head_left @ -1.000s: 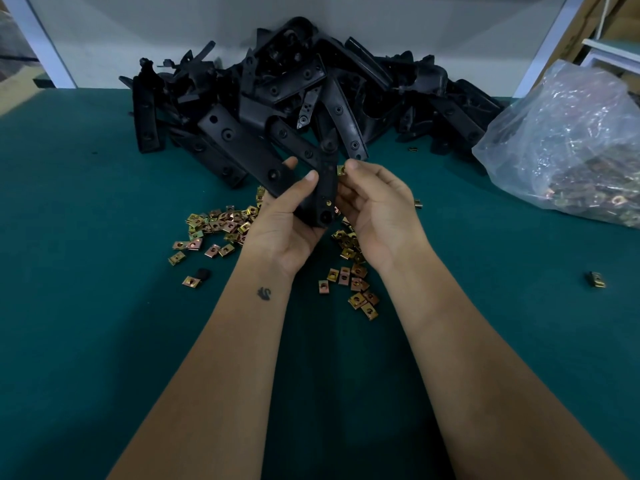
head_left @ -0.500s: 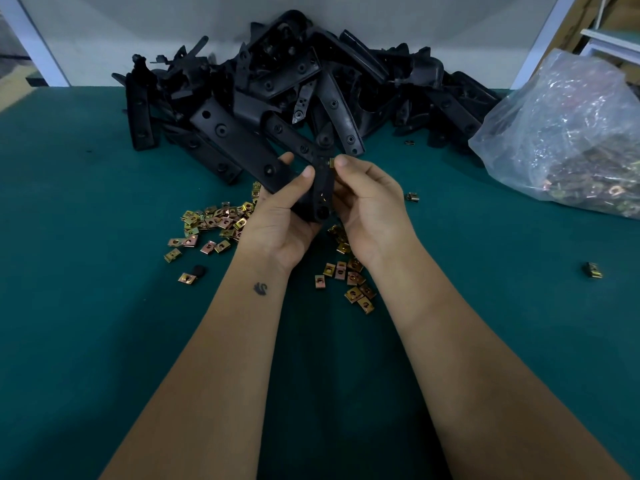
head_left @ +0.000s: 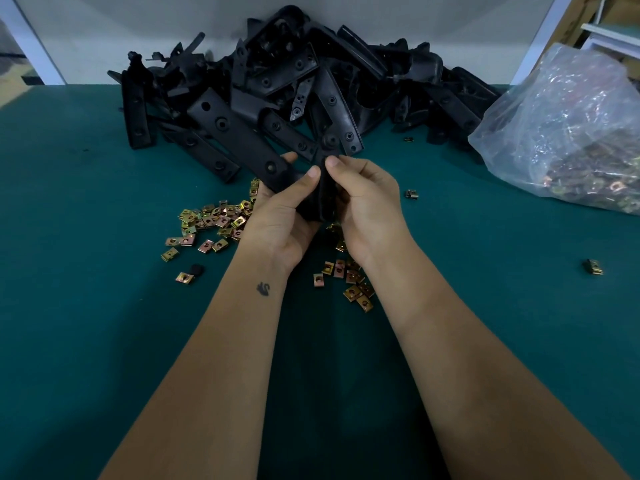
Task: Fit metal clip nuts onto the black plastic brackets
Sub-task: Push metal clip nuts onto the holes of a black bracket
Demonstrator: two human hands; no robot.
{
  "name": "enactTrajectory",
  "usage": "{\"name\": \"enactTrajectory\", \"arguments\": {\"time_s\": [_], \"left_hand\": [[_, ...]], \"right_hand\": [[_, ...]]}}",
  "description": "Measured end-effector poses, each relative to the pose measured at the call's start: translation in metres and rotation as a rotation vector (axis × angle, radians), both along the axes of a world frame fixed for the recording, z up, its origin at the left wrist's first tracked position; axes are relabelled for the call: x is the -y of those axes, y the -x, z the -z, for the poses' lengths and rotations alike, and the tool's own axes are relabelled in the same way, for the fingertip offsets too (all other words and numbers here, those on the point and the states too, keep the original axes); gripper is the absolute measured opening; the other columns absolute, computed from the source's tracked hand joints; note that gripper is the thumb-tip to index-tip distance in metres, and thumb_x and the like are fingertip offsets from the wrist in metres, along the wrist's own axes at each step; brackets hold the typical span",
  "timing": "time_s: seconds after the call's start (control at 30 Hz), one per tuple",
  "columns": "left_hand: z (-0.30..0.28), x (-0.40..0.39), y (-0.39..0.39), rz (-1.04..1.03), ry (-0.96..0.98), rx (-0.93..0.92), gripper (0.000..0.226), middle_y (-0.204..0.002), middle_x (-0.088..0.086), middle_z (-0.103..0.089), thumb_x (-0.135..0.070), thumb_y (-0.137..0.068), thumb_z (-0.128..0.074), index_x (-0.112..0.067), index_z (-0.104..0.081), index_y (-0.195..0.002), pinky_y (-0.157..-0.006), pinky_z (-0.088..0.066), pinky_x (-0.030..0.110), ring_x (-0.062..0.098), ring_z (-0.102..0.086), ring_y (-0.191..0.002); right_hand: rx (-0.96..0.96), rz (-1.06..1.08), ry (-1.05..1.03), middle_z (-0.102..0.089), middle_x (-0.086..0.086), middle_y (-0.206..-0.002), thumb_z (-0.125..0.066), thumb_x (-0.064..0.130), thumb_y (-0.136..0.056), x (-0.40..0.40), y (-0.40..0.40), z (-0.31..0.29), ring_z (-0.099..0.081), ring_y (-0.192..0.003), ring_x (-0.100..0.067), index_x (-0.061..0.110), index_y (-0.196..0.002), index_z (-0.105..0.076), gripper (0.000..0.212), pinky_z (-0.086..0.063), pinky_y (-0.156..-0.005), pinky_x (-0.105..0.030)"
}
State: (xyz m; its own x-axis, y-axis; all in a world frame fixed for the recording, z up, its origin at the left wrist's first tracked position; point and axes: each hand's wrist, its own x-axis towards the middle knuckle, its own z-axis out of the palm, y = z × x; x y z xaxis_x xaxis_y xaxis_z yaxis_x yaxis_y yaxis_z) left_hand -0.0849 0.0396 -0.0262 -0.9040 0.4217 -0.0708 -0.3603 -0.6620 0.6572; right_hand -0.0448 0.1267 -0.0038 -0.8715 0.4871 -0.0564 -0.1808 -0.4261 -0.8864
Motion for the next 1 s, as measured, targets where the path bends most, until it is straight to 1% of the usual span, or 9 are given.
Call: {"name": "enactTrajectory", "arguments": {"time_s": [0.1,0.2,0.27,0.33,0.5,0.63,0.8,0.9,1.0], "left_hand": [[-0.002,0.003,0.001,-0.018,-0.007,0.012,0.030,-0.089,0.001,-0.076,-0.001,-0.084,-0.068,-0.025,-0.063,-0.100,-0.066,-0.059,0.035,0.016,-0.074,-0.081],[-0.005,0.010,0.006,-0.094,-0.069,0.061,0.029,-0.089,0.003,-0.077,-0.003,-0.083,-0.067,-0.025,-0.061,-0.102,-0.064,-0.058,0.032,0.017,-0.074,-0.079],[-0.007,0.018,0.012,-0.171,-0.118,0.092,0.023,-0.085,0.001,-0.077,-0.005,-0.090,-0.064,-0.025,-0.059,-0.101,-0.061,-0.057,0.028,0.015,-0.074,-0.074],[-0.008,0.025,0.016,-0.243,-0.146,0.111,0.019,-0.081,-0.002,-0.076,-0.008,-0.093,-0.062,-0.026,-0.059,-0.098,-0.060,-0.056,0.027,0.014,-0.073,-0.074],[-0.010,0.037,0.019,-0.326,-0.324,0.171,0.011,-0.081,0.000,-0.074,-0.011,-0.093,-0.063,-0.022,-0.061,-0.092,-0.066,-0.055,0.027,0.016,-0.067,-0.082],[-0.011,0.035,0.016,-0.309,-0.318,0.185,0.011,-0.085,0.001,-0.074,-0.012,-0.092,-0.064,-0.022,-0.061,-0.092,-0.068,-0.055,0.027,0.016,-0.068,-0.082],[-0.010,0.031,0.015,-0.292,-0.218,0.164,0.020,-0.083,-0.002,-0.075,-0.013,-0.093,-0.064,-0.024,-0.058,-0.110,-0.065,-0.055,0.026,0.014,-0.069,-0.079],[-0.010,0.029,0.015,-0.270,-0.195,0.163,0.026,-0.089,0.000,-0.075,-0.013,-0.093,-0.064,-0.023,-0.057,-0.116,-0.066,-0.056,0.027,0.017,-0.068,-0.088],[-0.009,0.026,0.014,-0.248,-0.171,0.164,0.020,-0.085,0.000,-0.076,-0.011,-0.093,-0.063,-0.023,-0.059,-0.109,-0.064,-0.057,0.027,0.017,-0.069,-0.087]], "right_hand": [[0.003,0.012,-0.145,-0.070,-0.013,-0.095,-0.066,0.006,-0.090,-0.002,0.000,0.001,-0.066,-0.096,-0.026,0.009,-0.086,-0.068,0.006,-0.051,-0.100,-0.047],[0.014,0.002,-0.287,-0.073,-0.012,-0.101,-0.063,0.011,-0.093,-0.003,0.001,0.004,-0.069,-0.096,-0.022,0.012,-0.097,-0.072,0.010,-0.057,-0.085,-0.030],[0.057,0.012,-0.473,-0.074,-0.004,-0.097,-0.061,0.012,-0.093,-0.003,0.002,0.007,-0.068,-0.091,-0.012,0.019,-0.095,-0.072,0.013,-0.051,-0.074,-0.017],[0.092,0.024,-0.742,-0.072,0.004,-0.093,-0.060,0.009,-0.093,-0.003,0.003,0.011,-0.065,-0.089,-0.006,0.020,-0.097,-0.072,0.017,-0.048,-0.075,-0.013],[0.154,-0.086,-1.398,-0.066,0.000,-0.107,-0.059,0.016,-0.094,0.004,0.002,0.020,-0.055,-0.106,-0.019,0.018,-0.115,-0.071,0.025,-0.046,-0.091,-0.033],[0.241,-0.154,-1.809,-0.056,-0.005,-0.114,-0.052,0.027,-0.098,0.007,0.004,0.024,-0.043,-0.113,-0.027,0.021,-0.127,-0.064,0.032,-0.035,-0.091,-0.035],[0.222,-0.131,-1.724,-0.061,-0.008,-0.104,-0.058,0.013,-0.093,0.005,0.003,0.020,-0.049,-0.105,-0.028,0.013,-0.103,-0.072,0.017,-0.038,-0.084,-0.034],[0.197,-0.105,-1.530,-0.060,-0.009,-0.109,-0.059,0.004,-0.091,0.002,0.004,0.021,-0.056,-0.102,-0.025,0.010,-0.109,-0.070,0.022,-0.046,-0.087,-0.035],[0.142,-0.013,-1.265,-0.060,-0.006,-0.108,-0.063,0.002,-0.090,0.000,0.005,0.016,-0.057,-0.096,-0.015,0.011,-0.116,-0.069,0.028,-0.041,-0.079,-0.012]]}}
